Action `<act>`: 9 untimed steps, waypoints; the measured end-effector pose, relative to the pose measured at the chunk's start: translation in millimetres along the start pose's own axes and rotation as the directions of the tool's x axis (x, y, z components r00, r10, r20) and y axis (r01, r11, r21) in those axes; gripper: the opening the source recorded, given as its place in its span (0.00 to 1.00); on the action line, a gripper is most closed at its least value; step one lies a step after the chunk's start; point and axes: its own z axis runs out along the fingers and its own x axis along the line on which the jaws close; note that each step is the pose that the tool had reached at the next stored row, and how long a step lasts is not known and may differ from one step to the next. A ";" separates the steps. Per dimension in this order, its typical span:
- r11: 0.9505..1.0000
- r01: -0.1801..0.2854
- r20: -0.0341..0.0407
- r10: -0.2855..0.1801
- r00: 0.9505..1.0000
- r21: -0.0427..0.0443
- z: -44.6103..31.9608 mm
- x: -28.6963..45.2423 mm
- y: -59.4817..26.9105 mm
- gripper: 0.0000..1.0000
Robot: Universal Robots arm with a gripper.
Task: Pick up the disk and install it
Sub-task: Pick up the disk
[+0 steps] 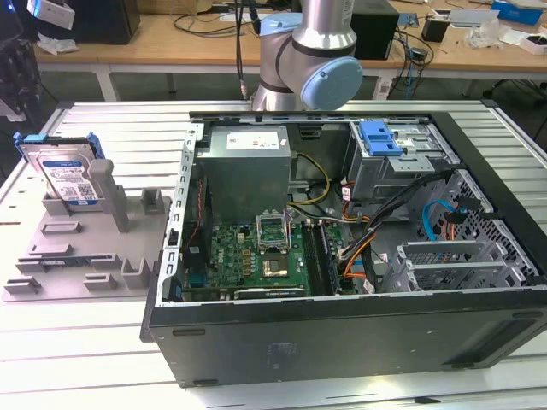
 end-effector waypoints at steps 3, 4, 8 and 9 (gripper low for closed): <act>1.000 0.000 0.000 0.000 1.000 0.000 3.1 0.2 -0.1 0.42; 1.000 0.000 0.000 0.000 1.000 0.000 3.6 0.2 -0.1 0.42; 1.000 0.000 0.000 0.000 1.000 0.000 5.4 0.1 -0.1 0.42; 1.000 0.000 0.000 0.000 1.000 0.000 5.9 0.1 -0.2 0.42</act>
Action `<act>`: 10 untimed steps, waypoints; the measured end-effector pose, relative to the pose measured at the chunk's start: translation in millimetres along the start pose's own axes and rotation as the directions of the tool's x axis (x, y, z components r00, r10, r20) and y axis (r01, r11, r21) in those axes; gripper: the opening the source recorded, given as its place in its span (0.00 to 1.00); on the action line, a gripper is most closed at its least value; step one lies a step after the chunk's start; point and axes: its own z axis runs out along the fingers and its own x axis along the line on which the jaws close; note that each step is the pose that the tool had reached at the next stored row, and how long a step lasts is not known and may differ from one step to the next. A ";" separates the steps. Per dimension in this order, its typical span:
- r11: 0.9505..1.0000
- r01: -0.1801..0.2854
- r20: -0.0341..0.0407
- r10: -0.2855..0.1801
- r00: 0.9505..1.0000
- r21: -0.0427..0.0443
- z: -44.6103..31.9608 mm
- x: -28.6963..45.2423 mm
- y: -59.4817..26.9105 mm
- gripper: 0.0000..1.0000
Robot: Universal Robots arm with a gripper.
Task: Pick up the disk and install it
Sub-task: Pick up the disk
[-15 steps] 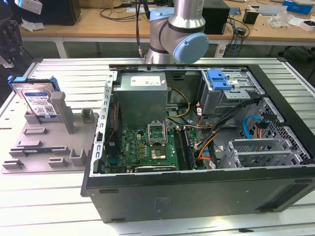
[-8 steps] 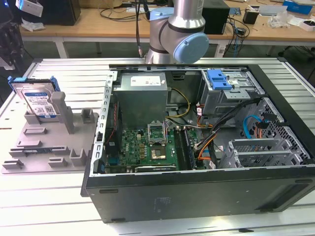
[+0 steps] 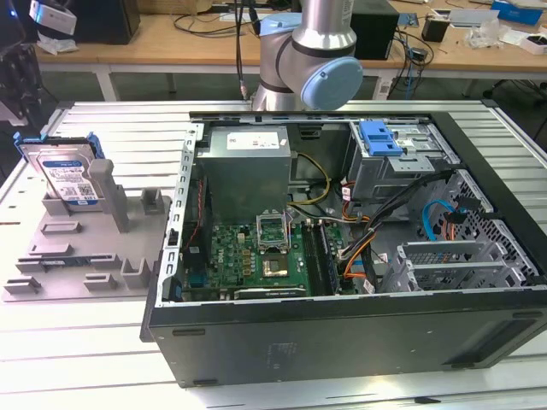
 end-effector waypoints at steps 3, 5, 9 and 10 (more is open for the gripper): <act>1.000 0.000 0.000 0.000 1.000 0.000 1.3 0.0 0.0 0.42; 1.000 0.000 0.000 0.000 1.000 0.000 2.7 -0.1 -0.1 0.42; 1.000 -0.001 0.000 0.001 1.000 0.000 4.0 -0.1 -0.1 0.42; 1.000 -0.001 0.000 0.001 1.000 0.000 4.4 -0.1 -0.1 0.42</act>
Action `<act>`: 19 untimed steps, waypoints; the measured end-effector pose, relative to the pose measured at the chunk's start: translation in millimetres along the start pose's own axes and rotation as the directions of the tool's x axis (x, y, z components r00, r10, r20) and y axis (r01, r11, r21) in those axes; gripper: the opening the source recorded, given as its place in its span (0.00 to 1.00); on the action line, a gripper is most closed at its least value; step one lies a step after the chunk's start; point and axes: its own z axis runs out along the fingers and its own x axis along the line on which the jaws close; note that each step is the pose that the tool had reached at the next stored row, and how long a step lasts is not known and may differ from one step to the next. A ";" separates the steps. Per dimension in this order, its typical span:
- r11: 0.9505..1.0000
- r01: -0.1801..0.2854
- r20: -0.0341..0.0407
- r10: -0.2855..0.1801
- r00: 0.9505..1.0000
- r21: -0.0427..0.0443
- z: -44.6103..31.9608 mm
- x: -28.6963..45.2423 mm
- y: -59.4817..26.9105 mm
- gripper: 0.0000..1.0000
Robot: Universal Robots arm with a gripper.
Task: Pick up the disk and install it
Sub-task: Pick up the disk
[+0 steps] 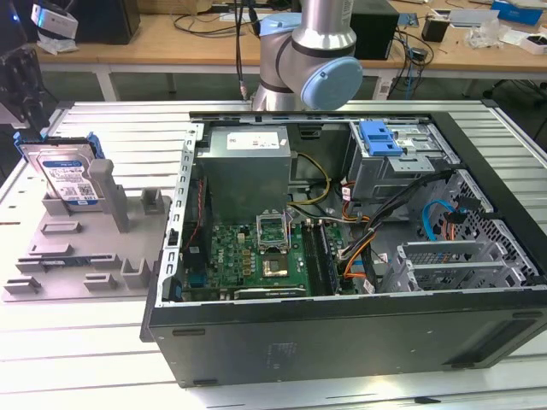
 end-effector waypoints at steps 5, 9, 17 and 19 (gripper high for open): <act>1.000 -0.002 0.000 0.002 1.000 0.000 1.7 -0.1 -0.1 0.42; 1.000 -0.002 0.000 0.002 1.000 0.000 3.4 -0.1 0.0 0.42; 1.000 -0.003 0.000 0.003 1.000 0.000 6.8 -0.9 1.8 0.42; 1.000 -0.003 0.001 0.003 1.000 0.000 7.8 -1.5 2.2 0.42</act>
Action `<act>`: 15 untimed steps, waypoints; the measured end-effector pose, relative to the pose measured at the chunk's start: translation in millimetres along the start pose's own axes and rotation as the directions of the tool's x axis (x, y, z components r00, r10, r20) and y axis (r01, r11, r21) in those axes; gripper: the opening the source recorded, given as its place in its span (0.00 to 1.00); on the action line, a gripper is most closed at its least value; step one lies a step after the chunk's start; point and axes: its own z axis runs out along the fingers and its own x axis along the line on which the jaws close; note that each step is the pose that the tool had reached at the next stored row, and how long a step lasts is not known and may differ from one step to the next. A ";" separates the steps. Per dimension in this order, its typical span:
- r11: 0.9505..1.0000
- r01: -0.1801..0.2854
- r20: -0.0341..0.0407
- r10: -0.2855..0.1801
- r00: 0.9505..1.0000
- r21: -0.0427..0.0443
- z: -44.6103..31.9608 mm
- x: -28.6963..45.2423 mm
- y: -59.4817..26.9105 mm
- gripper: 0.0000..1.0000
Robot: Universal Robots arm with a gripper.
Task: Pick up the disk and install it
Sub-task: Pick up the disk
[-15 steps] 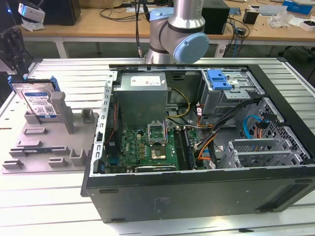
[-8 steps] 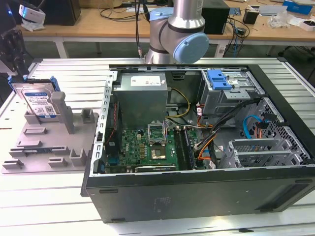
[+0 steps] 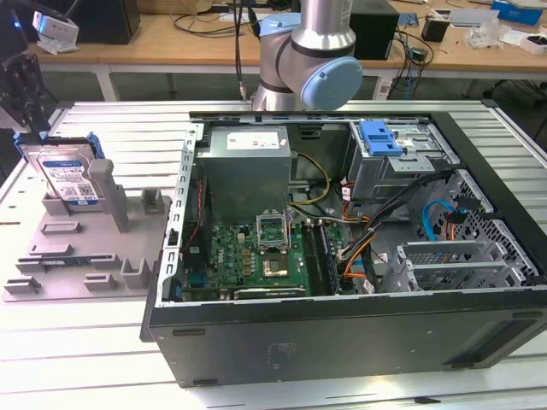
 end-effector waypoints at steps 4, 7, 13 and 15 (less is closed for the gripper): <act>1.000 0.000 0.001 0.000 1.000 0.000 1.5 -0.5 0.7 0.42; 1.000 0.000 0.001 0.000 1.000 0.000 3.3 -0.7 1.7 0.42; 1.000 0.000 0.001 0.000 1.000 0.000 5.7 -0.8 1.8 0.42; 1.000 0.000 0.001 0.000 1.000 0.000 6.5 -0.8 1.8 0.42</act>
